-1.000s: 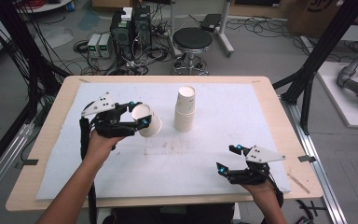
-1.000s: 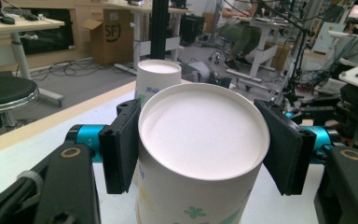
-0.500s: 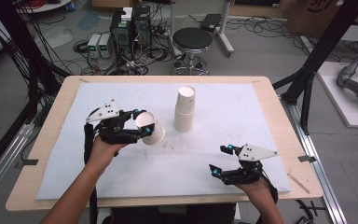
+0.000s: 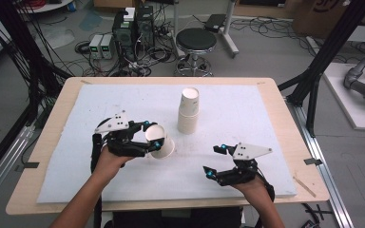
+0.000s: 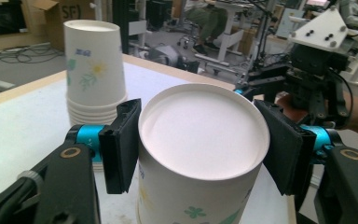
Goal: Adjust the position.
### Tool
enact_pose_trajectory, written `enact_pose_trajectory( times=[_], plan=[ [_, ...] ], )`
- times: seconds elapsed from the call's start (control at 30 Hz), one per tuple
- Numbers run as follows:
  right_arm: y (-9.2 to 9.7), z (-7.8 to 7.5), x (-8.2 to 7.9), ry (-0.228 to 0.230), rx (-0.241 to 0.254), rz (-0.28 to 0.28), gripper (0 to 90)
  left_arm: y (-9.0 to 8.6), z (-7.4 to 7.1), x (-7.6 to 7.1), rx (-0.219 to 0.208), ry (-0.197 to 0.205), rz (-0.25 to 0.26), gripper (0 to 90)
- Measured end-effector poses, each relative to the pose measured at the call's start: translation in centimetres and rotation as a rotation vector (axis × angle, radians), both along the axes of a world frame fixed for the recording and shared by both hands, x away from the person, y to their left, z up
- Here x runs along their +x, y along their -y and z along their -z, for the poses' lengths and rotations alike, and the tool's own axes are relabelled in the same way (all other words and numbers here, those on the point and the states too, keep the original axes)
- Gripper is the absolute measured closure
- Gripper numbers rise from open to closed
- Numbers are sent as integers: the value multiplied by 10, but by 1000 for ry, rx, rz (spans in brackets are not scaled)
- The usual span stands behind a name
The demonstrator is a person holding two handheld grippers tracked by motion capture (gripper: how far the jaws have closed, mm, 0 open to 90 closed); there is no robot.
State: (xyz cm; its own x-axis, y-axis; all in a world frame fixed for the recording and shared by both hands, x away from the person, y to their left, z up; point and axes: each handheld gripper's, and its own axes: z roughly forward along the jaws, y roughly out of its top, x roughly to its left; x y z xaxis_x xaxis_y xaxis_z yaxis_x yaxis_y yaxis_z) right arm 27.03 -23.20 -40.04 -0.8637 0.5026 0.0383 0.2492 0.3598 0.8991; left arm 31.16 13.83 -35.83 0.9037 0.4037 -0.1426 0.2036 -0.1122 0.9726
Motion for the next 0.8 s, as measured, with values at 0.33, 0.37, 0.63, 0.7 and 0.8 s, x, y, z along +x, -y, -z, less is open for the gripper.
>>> enact_pose_trajectory(
  times=[0.33,0.37,0.63,0.7,0.8],
  plan=[
    [-20,-4,6,-1,-9,-60,203,14,2,-6,12,-4,81,353],
    [-21,-5,6,-2,-11,-65,203,14,2,-6,12,-4,81,353],
    [-33,-7,10,-8,-8,-103,203,22,4,-9,17,-11,123,354],
    [-37,-7,10,-12,-6,-117,204,25,5,-9,18,-12,141,354],
    [-41,-7,11,-17,-4,-131,203,29,6,-9,23,-16,155,355]
  ],
)
